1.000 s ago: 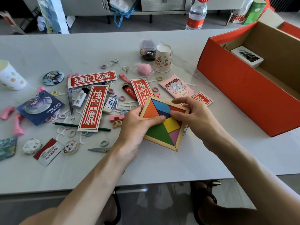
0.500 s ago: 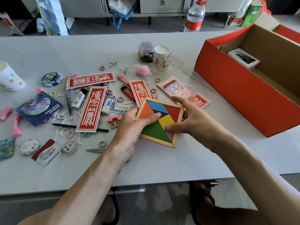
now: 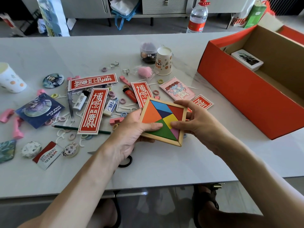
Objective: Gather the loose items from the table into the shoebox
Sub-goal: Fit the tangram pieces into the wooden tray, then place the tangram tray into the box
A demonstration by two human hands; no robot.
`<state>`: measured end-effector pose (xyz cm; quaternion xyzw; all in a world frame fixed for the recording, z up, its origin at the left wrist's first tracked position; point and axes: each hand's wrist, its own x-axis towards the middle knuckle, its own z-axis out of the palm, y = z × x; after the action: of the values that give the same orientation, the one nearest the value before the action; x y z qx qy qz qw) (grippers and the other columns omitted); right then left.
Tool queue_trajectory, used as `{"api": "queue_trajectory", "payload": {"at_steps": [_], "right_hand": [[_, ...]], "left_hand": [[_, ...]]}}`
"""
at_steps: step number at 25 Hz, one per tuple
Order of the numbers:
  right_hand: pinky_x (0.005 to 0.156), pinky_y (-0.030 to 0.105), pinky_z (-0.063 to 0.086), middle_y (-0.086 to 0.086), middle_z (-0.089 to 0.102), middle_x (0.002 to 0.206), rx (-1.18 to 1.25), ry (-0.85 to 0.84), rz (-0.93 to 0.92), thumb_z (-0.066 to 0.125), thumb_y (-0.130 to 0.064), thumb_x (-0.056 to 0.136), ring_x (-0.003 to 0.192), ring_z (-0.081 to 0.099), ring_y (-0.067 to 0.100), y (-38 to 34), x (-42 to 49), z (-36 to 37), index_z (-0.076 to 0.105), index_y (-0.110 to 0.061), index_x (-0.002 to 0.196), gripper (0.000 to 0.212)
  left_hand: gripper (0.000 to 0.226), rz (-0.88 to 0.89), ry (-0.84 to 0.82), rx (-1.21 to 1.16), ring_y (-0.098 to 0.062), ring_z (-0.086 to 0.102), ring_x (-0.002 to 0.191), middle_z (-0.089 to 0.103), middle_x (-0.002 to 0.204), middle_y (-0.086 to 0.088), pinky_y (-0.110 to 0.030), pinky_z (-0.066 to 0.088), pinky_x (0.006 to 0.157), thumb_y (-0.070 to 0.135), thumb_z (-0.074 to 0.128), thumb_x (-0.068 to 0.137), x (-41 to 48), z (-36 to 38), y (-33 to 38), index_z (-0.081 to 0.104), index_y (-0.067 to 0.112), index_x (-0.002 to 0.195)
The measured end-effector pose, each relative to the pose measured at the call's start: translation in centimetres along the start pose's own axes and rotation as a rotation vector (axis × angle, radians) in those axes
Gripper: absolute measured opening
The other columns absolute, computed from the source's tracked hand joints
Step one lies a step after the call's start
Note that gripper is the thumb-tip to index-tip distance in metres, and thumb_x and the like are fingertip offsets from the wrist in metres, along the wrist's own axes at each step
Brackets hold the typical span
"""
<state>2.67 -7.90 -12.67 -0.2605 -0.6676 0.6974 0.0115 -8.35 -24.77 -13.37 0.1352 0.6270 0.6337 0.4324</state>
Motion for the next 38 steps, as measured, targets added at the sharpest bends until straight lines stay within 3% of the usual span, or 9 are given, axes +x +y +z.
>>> {"api": "queue_trajectory", "payload": {"at_steps": [4,8,10,14,20,24,28,32,38], "right_hand": [[0.077,0.029,0.059,0.004,0.062,0.119,0.035,0.045,-0.039,0.076,-0.040,0.067,0.094,0.071,0.015,-0.1,-0.1,0.6,0.047,-0.030,0.129,0.069],[0.081,0.006,0.047,-0.011,0.036,0.130,-0.399,0.189,-0.263,0.087,-0.039,0.062,0.108,0.049,-0.008,-0.3,-0.5,1.6,0.036,-0.027,0.139,0.093],[0.086,0.003,0.042,-0.014,0.028,0.131,-0.467,0.152,-0.313,0.089,-0.038,0.059,0.111,0.039,-0.018,-0.5,-1.0,1.9,0.030,-0.025,0.145,0.104],[0.085,-0.007,0.029,-0.012,0.025,0.134,-0.598,0.094,-0.372,0.089,-0.042,0.058,0.106,0.034,-0.012,-1.5,-3.1,1.4,0.024,-0.024,0.149,0.113],[0.096,0.024,0.035,-0.004,0.032,0.133,-1.061,0.089,-0.407,0.074,-0.069,0.058,0.118,0.031,0.012,-6.0,-7.8,-1.2,0.027,-0.032,0.142,0.103],[0.092,0.024,0.037,-0.006,0.033,0.135,-1.182,0.076,-0.388,0.061,-0.083,0.057,0.116,0.032,0.010,-9.0,-11.4,-4.8,0.027,-0.034,0.142,0.104],[0.087,0.026,0.040,-0.003,0.034,0.137,-1.226,0.105,-0.323,0.059,-0.085,0.056,0.117,0.033,0.013,-10.7,-12.5,-8.8,0.022,-0.040,0.143,0.104],[0.087,0.035,0.041,0.007,0.040,0.134,-1.166,0.250,-0.220,0.064,-0.080,0.058,0.118,0.038,0.022,-13.6,-9.6,-15.9,0.026,-0.041,0.145,0.102],[0.094,0.041,0.038,0.018,0.036,0.139,-1.177,0.286,0.126,0.063,-0.071,0.073,0.123,0.038,0.033,-11.4,-0.9,-26.2,0.030,-0.038,0.147,0.087]], "left_hand": [[0.026,0.031,0.069,0.019,-0.014,0.069,0.069,0.076,0.092,-0.002,-0.024,0.050,0.046,0.008,0.073,0.082,0.3,-0.1,-0.3,0.070,0.018,0.106],[0.023,0.041,0.133,-0.026,-0.024,0.061,0.076,0.074,0.096,-0.010,-0.033,0.048,0.059,0.010,0.072,0.083,0.5,-0.2,-0.1,0.070,0.013,0.106],[0.020,0.038,0.140,-0.043,-0.026,0.060,0.076,0.074,0.095,-0.012,-0.033,0.046,0.060,0.011,0.072,0.084,0.2,-0.1,0.2,0.070,0.012,0.104],[0.021,0.058,0.101,0.003,-0.016,0.061,0.060,0.072,0.085,-0.008,-0.023,0.044,0.045,0.011,0.073,0.083,-1.3,0.7,1.6,0.069,0.014,0.103],[0.026,0.060,0.061,0.084,-0.012,0.050,0.052,0.064,0.071,-0.003,-0.021,0.036,0.040,0.010,0.074,0.081,-3.7,4.1,4.6,0.066,0.009,0.105],[0.017,0.080,-0.061,0.070,-0.007,0.053,0.046,0.066,0.065,0.000,-0.018,0.036,0.037,0.008,0.073,0.080,-4.9,8.5,7.6,0.068,0.012,0.096],[0.035,0.047,-0.131,0.109,-0.009,0.061,0.053,0.070,0.073,-0.003,-0.019,0.041,0.041,0.021,0.076,0.078,-4.0,12.8,10.0,0.067,0.009,0.109],[0.048,-0.005,-0.025,-0.054,-0.018,0.071,0.063,0.076,0.084,-0.006,-0.023,0.047,0.047,0.056,0.058,0.089,0.0,17.3,12.4,0.065,0.011,0.104],[0.030,0.150,0.182,0.416,-0.015,0.063,0.054,0.069,0.092,-0.009,-0.023,0.044,0.045,0.038,0.058,0.096,9.2,21.9,11.4,0.048,0.014,0.109]]}}
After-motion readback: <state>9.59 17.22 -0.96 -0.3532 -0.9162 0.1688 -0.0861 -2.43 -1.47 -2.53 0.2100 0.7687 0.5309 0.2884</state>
